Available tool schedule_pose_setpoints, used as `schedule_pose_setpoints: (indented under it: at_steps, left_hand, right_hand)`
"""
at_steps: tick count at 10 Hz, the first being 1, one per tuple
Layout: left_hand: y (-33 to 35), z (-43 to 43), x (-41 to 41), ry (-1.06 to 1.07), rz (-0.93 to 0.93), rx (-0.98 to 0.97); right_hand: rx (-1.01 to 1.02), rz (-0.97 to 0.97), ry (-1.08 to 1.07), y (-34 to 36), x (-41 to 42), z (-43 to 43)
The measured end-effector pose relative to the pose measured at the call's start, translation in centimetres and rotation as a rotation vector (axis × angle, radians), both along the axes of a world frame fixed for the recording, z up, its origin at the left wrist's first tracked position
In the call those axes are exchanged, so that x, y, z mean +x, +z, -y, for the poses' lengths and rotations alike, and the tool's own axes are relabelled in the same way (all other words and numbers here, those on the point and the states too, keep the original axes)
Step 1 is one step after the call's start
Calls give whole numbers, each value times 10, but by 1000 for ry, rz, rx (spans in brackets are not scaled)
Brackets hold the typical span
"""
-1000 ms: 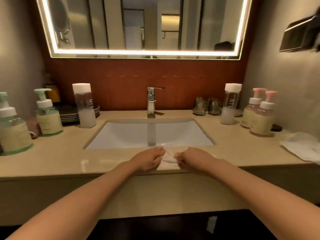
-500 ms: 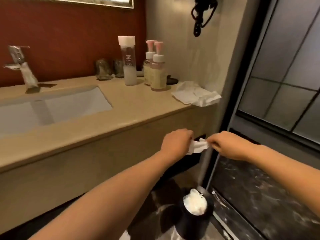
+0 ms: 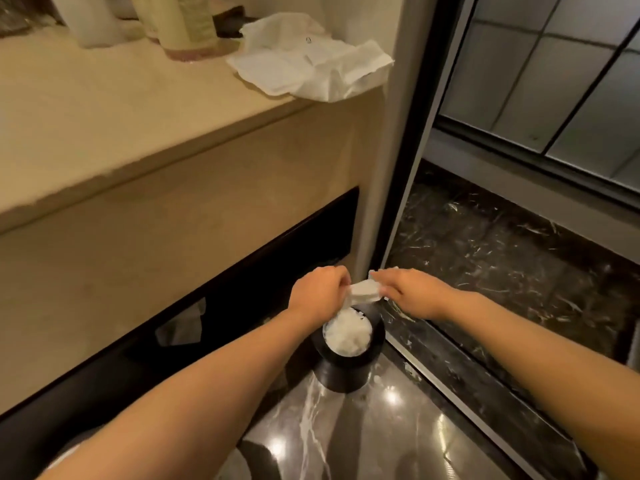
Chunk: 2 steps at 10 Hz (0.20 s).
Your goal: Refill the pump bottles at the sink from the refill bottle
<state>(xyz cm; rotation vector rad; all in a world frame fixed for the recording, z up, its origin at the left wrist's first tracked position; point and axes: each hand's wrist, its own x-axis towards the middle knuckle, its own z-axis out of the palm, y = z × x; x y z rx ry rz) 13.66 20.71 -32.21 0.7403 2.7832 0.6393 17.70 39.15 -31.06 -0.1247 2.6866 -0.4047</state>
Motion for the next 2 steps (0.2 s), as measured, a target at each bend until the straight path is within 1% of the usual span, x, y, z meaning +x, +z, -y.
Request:
schedule_pose_setpoints:
  at_steps: [1,2]
  left_hand:
    - [-20,5,-6,23,78,-32]
    - [-23,10,-15,75,60,-1]
  right_hand:
    - [-63,85,-49,-13,-6,3]
    - [-85,83,-85,-15,-9,5]
